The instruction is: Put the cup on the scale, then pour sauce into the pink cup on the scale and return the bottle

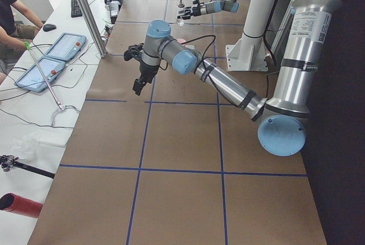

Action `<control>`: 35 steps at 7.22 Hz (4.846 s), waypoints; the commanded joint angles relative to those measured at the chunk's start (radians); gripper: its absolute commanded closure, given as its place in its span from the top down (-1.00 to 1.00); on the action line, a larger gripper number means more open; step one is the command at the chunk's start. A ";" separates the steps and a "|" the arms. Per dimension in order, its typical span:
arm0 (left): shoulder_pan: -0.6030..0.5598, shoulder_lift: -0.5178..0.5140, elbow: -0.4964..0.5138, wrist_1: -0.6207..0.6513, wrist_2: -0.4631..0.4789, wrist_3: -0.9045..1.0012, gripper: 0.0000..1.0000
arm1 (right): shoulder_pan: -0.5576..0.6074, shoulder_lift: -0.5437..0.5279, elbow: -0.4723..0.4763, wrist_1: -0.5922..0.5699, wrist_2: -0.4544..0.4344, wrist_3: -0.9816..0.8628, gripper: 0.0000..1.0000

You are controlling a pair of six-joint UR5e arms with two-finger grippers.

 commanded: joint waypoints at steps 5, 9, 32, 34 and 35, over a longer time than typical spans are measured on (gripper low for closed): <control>-0.001 -0.001 -0.001 0.000 0.000 0.000 0.98 | -0.031 -0.016 0.000 0.000 0.008 0.002 -1.00; -0.001 -0.003 -0.001 0.000 0.000 0.000 0.98 | -0.040 -0.019 0.000 0.000 0.008 0.002 -1.00; -0.031 0.013 0.062 -0.001 -0.003 0.084 0.98 | 0.001 -0.487 0.001 0.566 0.324 -0.189 1.00; -0.094 0.013 0.102 0.000 -0.030 0.159 0.98 | 0.223 -0.483 0.002 0.592 0.612 -0.310 1.00; -0.137 0.013 0.136 0.000 -0.055 0.214 0.98 | 0.384 -0.470 0.003 0.592 0.812 -0.416 1.00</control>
